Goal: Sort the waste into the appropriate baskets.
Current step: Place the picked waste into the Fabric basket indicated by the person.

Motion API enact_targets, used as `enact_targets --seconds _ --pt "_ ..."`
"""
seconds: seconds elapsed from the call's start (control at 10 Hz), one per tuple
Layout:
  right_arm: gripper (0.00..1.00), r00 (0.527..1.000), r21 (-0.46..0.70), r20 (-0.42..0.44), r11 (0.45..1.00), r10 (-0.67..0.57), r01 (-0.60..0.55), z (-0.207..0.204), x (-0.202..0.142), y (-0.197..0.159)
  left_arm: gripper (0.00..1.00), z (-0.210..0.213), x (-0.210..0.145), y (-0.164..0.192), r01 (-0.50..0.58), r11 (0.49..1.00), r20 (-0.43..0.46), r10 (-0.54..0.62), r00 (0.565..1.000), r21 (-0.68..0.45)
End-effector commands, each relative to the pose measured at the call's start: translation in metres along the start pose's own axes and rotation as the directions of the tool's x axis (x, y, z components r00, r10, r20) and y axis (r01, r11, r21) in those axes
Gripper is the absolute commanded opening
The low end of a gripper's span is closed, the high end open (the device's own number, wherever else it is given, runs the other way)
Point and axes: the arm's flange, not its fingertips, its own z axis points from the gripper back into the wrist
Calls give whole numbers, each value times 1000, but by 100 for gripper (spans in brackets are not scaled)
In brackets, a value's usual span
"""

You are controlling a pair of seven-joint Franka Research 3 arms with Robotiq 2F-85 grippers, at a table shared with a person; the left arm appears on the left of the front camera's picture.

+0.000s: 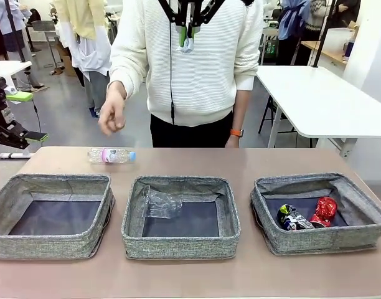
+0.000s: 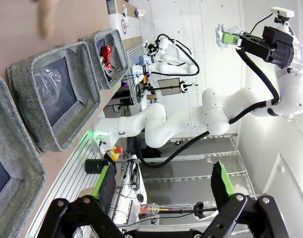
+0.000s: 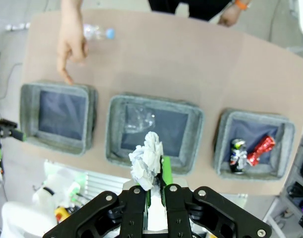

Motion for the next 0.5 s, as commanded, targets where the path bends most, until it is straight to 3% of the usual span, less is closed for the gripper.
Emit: enact_targets --seconds 0.0,0.4 --pt "11 1000 7 -9 1000 -2 2 3 -1 -1 100 -1 0 -4 -6 1000 6 6 1000 -3" --pt "11 1000 7 -9 1000 -2 2 3 -1 -1 100 -1 0 -4 -6 1000 6 6 1000 -3"
